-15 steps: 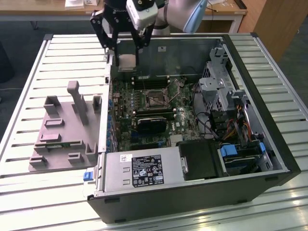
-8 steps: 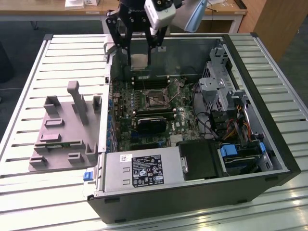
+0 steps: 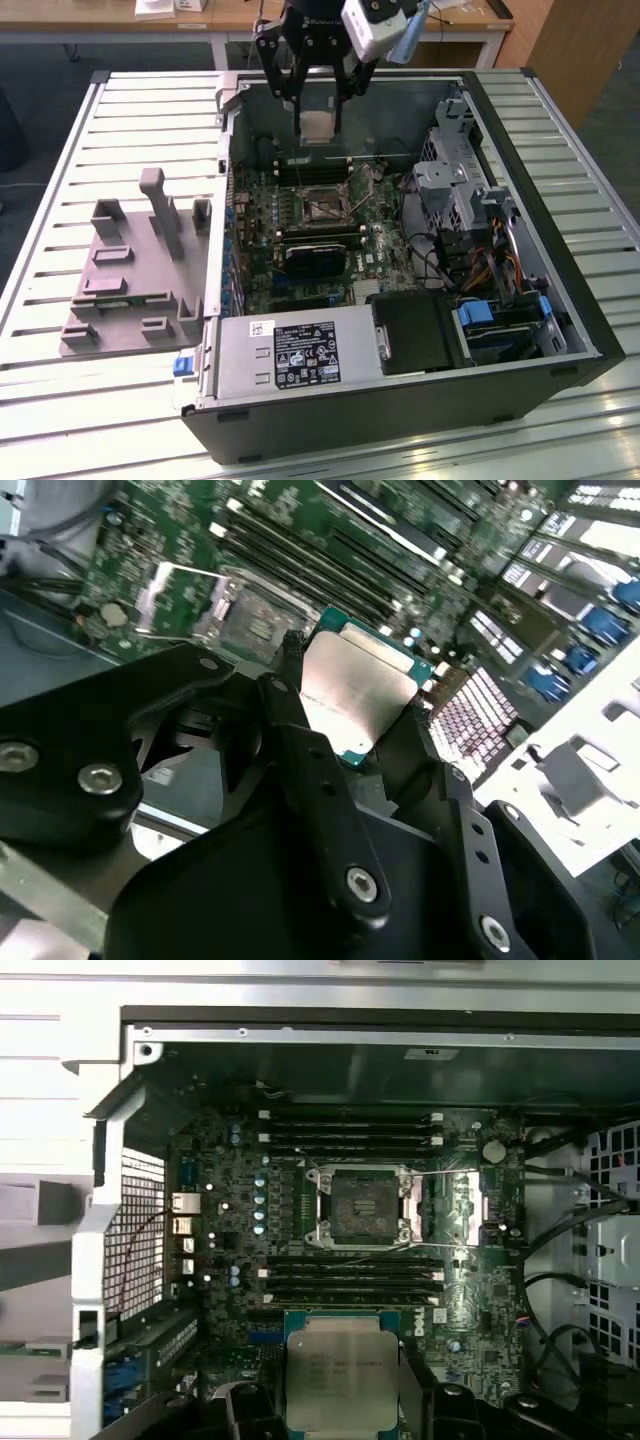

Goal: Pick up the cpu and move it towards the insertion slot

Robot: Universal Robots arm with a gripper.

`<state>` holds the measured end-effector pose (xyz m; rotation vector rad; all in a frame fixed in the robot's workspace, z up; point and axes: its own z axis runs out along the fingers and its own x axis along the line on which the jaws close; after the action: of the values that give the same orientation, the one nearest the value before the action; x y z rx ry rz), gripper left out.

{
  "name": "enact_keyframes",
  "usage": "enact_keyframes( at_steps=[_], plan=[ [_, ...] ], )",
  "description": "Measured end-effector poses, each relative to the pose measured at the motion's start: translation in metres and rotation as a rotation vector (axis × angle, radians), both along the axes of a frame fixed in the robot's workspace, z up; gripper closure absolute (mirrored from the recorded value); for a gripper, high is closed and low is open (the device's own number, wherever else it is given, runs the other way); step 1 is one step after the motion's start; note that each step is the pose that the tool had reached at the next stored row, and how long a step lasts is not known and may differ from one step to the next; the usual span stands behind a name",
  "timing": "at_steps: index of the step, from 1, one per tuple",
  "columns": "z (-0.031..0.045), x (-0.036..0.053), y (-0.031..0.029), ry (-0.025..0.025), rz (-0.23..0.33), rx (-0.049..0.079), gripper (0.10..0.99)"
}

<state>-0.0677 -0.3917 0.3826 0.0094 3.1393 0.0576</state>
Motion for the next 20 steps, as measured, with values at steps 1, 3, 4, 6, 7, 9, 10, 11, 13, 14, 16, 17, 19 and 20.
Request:
enact_keyframes(
  at_steps=[1,3,4,6,7,9,10,11,13,14,16,17,19,20],
  plan=[
    [0.0000,0.0046,0.0000,0.0006,0.000,0.000,0.549],
    [0.0000,0.0136,0.0000,0.0018,0.000,0.000,0.549],
    [0.0000,0.0182,0.0000,0.0024,0.000,0.000,0.549],
    [0.0000,0.0265,0.0000,0.0035,0.000,0.000,0.549],
    [0.0000,0.0302,0.0000,0.0039,0.000,0.000,0.549],
    [-0.0001,0.0346,-0.0001,0.0042,0.000,0.000,0.549],
    [-0.0003,0.0354,0.0000,0.0040,0.000,0.000,0.549],
    [-0.0005,0.0355,0.0001,0.0040,0.000,0.000,0.549],
    [-0.0018,0.0356,0.0011,0.0026,0.000,-0.001,0.549],
    [-0.0027,0.0356,0.0018,0.0000,0.000,-0.003,0.549],
    [-0.0043,0.0356,0.0034,-0.0054,0.000,-0.008,0.549],
    [-0.0050,0.0356,0.0044,-0.0075,0.000,-0.010,0.549],
    [-0.0062,0.0356,0.0073,-0.0110,0.000,-0.011,0.549],
    [-0.0068,0.0356,0.0093,-0.0124,0.000,-0.011,0.549]
  ],
)
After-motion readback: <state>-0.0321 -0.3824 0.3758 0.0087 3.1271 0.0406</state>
